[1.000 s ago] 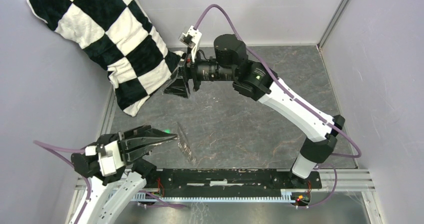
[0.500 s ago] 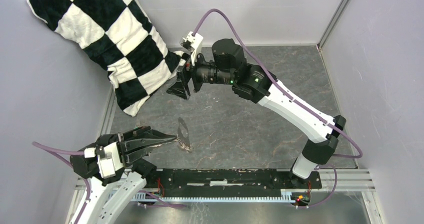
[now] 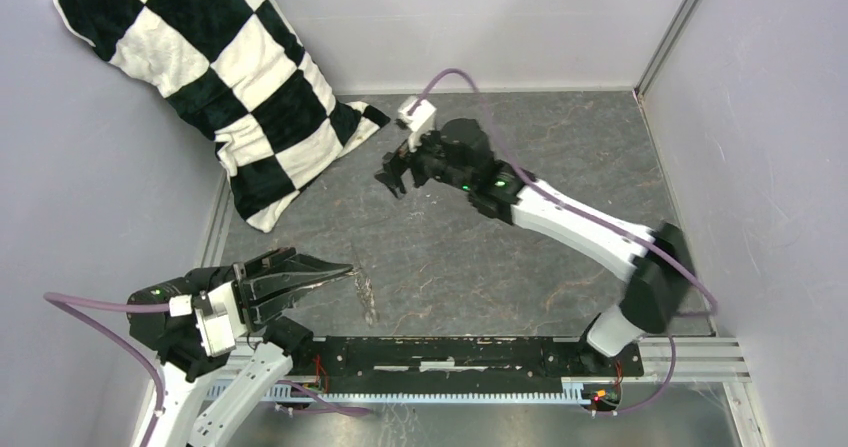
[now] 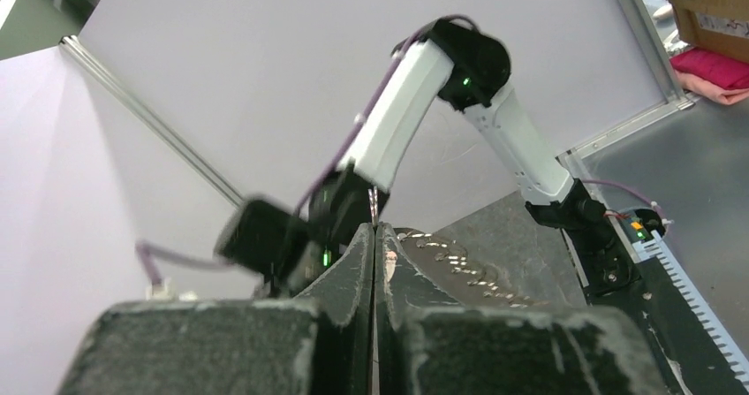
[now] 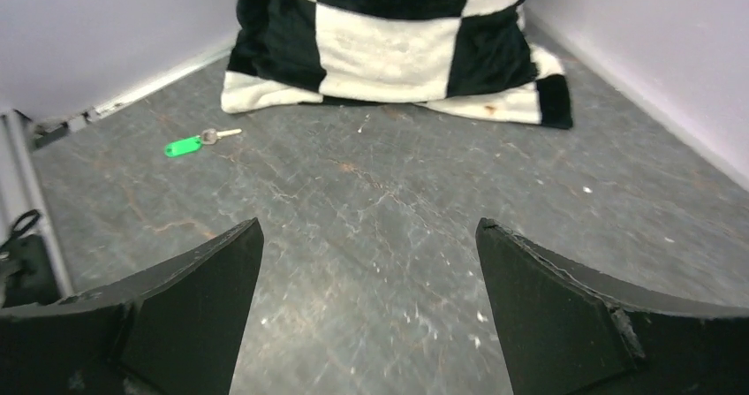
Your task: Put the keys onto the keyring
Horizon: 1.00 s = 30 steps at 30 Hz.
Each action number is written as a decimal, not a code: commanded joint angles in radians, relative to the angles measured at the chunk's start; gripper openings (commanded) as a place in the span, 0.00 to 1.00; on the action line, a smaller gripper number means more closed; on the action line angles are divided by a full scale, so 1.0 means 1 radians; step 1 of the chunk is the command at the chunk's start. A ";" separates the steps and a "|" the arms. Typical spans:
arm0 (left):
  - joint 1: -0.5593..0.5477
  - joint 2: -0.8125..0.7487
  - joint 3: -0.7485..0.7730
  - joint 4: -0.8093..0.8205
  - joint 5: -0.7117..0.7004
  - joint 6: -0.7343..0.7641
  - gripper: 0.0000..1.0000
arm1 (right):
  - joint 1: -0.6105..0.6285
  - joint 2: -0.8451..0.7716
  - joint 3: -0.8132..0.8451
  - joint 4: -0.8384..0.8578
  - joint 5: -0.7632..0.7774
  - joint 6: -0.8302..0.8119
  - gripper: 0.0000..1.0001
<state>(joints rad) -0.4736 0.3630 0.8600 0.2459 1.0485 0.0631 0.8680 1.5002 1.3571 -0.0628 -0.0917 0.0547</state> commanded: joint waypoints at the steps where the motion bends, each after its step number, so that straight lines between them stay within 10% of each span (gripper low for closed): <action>1: -0.005 0.020 0.066 -0.114 -0.009 0.108 0.02 | 0.020 0.287 0.066 0.244 -0.117 -0.027 0.98; 6: -0.005 0.012 0.112 -0.164 -0.031 0.152 0.02 | 0.068 0.616 0.269 0.409 -0.227 0.003 0.98; 10: -0.007 0.015 0.159 -0.275 -0.047 0.217 0.02 | 0.149 0.942 0.732 0.240 -0.304 -0.087 0.98; 20: -0.015 0.015 0.180 -0.354 -0.062 0.262 0.02 | 0.229 1.122 0.829 0.430 -0.390 -0.211 0.90; 30: -0.020 0.089 0.066 -0.433 -0.262 0.392 0.02 | 0.094 0.587 -0.106 0.823 -0.107 -0.118 0.98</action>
<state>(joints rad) -0.4904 0.3782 0.9611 -0.1623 0.8528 0.3729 1.0641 2.3531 1.5436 0.4789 -0.3355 -0.1070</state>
